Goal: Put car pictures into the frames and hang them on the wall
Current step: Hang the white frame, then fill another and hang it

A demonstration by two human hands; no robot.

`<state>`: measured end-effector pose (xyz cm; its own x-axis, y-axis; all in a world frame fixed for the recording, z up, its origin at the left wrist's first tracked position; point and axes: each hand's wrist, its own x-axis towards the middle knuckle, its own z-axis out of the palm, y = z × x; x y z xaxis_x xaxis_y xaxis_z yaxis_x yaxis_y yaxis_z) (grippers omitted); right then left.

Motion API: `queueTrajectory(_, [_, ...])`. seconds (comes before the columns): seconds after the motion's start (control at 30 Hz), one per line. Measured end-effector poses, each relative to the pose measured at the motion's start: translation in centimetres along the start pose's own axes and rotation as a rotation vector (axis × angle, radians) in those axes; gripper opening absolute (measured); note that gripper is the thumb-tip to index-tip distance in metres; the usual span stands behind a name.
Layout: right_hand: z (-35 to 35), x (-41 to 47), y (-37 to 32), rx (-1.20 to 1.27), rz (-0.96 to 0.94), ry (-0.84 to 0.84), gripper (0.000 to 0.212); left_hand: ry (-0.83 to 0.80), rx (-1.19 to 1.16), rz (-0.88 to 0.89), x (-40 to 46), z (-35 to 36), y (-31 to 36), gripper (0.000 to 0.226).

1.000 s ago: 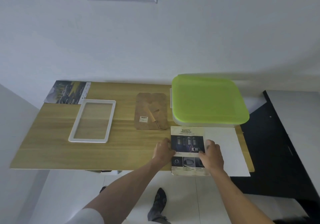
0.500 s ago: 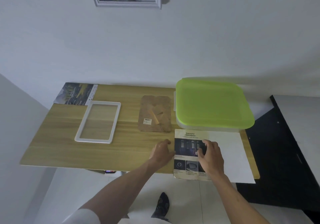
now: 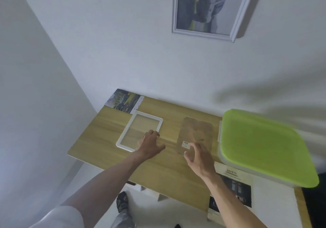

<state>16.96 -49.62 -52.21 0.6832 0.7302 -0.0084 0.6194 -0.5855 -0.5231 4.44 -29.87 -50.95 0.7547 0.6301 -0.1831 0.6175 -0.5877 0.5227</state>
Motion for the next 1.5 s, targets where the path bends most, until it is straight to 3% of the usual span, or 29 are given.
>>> queueTrajectory(0.3, [4.8, 9.9, -10.3, 0.015, -0.049, -0.127, 0.039, 0.072, 0.024, -0.070, 6.4, -8.3, -9.8, 0.056])
queueTrajectory(0.63, [13.4, 20.6, -20.7, -0.096, -0.028, -0.246, 0.035, 0.039, 0.141, -0.022, 15.0, -13.6, -20.7, 0.045])
queueTrajectory(0.73, [15.3, 22.5, -22.9, -0.154, -0.046, -0.282, 0.045, 0.031, 0.189, 0.025, 17.0, -14.0, -23.2, 0.044])
queueTrajectory(0.97, [18.2, 26.6, -25.3, -0.319, -0.097, -0.338, 0.057, -0.030, 0.287, 0.153, 20.8, -14.1, -26.7, 0.060])
queueTrajectory(1.2, [19.9, 28.4, -25.5, -0.183, 0.036, -0.431, 0.060, -0.041, 0.274, 0.245, 21.2, -13.8, -29.4, 0.045])
queueTrajectory(1.5, [20.5, 28.0, -25.4, -0.289, -0.076, -0.374, 0.040, 0.083, 0.453, 0.400, 20.5, -12.9, -30.8, 0.019])
